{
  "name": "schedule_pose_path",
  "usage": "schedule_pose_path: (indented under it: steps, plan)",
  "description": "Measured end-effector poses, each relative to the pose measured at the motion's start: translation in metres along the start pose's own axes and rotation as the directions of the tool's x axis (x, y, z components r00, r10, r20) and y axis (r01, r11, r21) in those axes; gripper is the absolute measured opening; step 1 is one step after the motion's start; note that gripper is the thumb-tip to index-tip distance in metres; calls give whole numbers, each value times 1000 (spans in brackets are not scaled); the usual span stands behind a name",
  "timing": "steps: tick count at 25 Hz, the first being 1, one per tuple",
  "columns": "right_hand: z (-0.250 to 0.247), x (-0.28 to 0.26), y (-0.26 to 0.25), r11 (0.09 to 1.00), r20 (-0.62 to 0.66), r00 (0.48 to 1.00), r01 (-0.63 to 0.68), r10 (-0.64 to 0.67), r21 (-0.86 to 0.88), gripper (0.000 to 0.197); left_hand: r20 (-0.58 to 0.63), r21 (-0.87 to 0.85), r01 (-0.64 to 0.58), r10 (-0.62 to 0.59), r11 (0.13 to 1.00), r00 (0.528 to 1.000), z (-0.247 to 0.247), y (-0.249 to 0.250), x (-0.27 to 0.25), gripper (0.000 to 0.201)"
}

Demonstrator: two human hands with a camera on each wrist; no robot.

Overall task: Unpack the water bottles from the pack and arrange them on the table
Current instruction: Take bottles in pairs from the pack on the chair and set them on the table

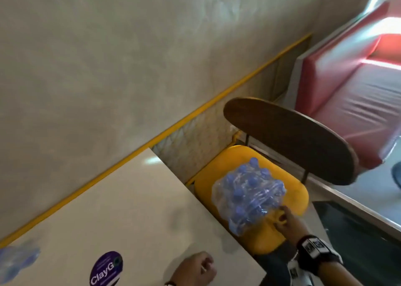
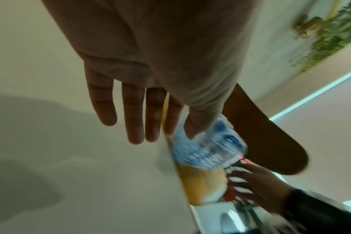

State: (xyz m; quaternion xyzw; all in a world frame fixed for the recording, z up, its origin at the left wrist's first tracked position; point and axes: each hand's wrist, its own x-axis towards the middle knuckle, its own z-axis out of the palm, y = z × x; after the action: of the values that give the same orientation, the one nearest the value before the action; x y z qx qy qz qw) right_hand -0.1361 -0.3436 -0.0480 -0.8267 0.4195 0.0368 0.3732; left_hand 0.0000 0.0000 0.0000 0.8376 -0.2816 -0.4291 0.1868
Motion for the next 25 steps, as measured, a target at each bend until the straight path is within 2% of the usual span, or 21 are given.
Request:
schedule_pose_path:
  steps: [2,4,5,7,9,11,13,16,18,22,25]
  plan:
    - [-20,8,-15,1000,54,998,18,-19,11,66,4,-39,-82,82,996,997,4,59,29,55]
    - [-29,10,-17,998,93,995,42,-46,39,60,63,-101,-132,139,986,988,22,112,53,79]
    - [-31,11,-15,997,78,995,58,-62,45,56,43,-134,-134,141,982,989,31,132,65,88]
    - [-37,13,-13,996,60,994,90,-91,25,61,-90,-133,-88,76,987,993,45,150,89,96]
    - [-44,16,-16,992,107,986,127,-125,-15,82,-205,-118,-65,39,991,978,51,159,104,95]
    - [-45,22,-19,982,195,968,173,-156,-70,94,-241,-134,-36,3,990,971,55,165,117,82]
    - [-43,35,-23,979,228,963,174,-146,-109,89,-288,-135,-17,-23,991,957,56,171,126,69]
    - [-42,53,-34,947,275,948,224,-157,-232,66,-389,-62,41,-62,997,919,57,177,131,57]
    - [-42,56,-37,891,353,922,288,-160,-350,58,-372,-6,81,-78,997,925,58,180,132,62]
    - [-42,53,-30,902,293,949,225,-117,-368,53,-332,49,48,-29,998,943,51,183,130,67]
    - [-48,33,-30,929,254,956,222,-147,-297,73,-243,57,-18,32,998,969,37,184,111,61]
